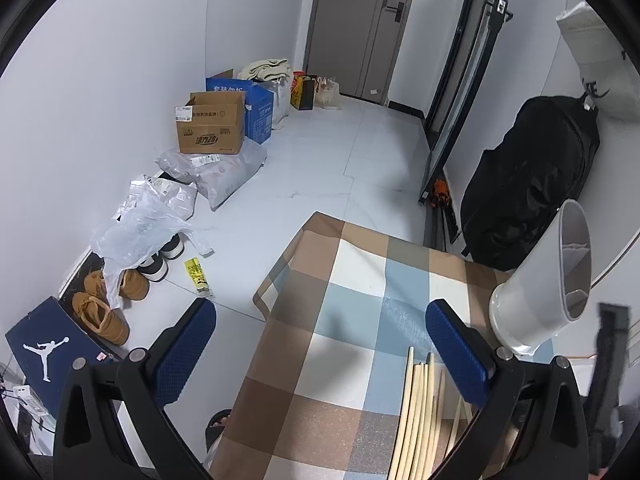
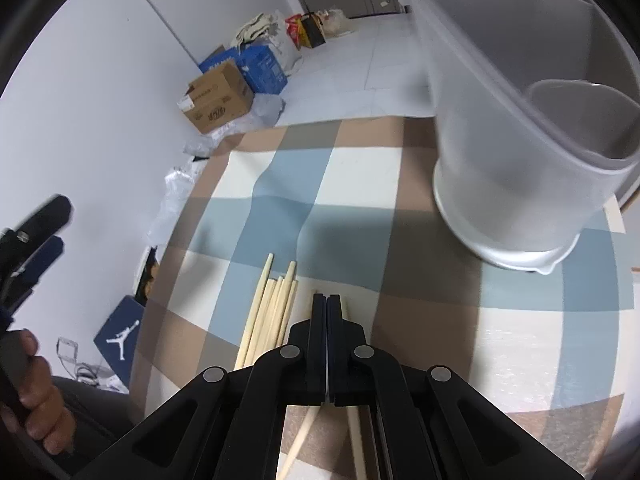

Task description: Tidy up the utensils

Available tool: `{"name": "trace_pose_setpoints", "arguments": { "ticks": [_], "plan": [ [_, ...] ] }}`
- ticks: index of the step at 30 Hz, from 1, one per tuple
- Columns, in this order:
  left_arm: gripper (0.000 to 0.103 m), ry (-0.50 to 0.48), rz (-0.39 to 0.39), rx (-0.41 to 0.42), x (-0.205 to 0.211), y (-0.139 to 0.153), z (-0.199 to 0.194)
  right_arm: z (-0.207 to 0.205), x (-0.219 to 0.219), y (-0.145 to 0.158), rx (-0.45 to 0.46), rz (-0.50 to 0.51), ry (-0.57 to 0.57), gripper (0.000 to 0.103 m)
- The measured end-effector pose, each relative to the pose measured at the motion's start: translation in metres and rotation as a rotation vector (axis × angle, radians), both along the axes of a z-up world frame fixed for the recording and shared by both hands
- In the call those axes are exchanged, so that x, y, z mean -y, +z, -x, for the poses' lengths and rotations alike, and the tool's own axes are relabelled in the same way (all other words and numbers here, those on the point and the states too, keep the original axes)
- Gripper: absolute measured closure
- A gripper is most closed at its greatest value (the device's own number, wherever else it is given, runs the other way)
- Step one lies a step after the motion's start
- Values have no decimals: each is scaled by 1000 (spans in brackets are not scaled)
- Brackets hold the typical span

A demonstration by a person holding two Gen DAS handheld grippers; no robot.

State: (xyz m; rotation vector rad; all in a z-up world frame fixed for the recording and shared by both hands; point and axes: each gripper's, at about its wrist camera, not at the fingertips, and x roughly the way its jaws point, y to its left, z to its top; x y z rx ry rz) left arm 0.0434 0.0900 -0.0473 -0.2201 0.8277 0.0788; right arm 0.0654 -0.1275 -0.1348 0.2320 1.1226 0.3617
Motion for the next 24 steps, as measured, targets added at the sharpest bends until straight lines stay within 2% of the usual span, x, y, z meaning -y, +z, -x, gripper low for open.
{"name": "trace_pose_setpoints", "arguments": {
  "ticks": [3, 9, 10, 12, 13, 18, 20, 23, 24],
  "plan": [
    [1, -5, -6, -17, 3, -4, -1, 0, 4, 0, -3, -1, -2, 103],
    [1, -9, -10, -45, 7, -7, -1, 0, -7, -5, 4, 45, 128, 99],
    [1, -10, -12, -44, 8, -7, -1, -2, -11, -6, 6, 72, 139, 97],
    [1, -11, -22, -43, 9, -8, -1, -4, -17, -11, -1, 106, 163, 83],
    [1, -11, -31, -46, 10, -9, -1, -5, -20, -13, -2, 129, 174, 82],
    [1, -9, -45, -58, 10, -13, -3, -2, -42, -21, 17, 281, 258, 82],
    [1, -3, -41, -69, 8, -15, -4, 1, -49, -23, 55, 345, 287, 84],
    [1, 3, -34, -81, 5, -18, -6, 1, -52, -23, 70, 373, 310, 86],
    [1, 3, -35, -85, 6, -20, -6, -1, -49, -23, 62, 355, 300, 98]
  ]
}}
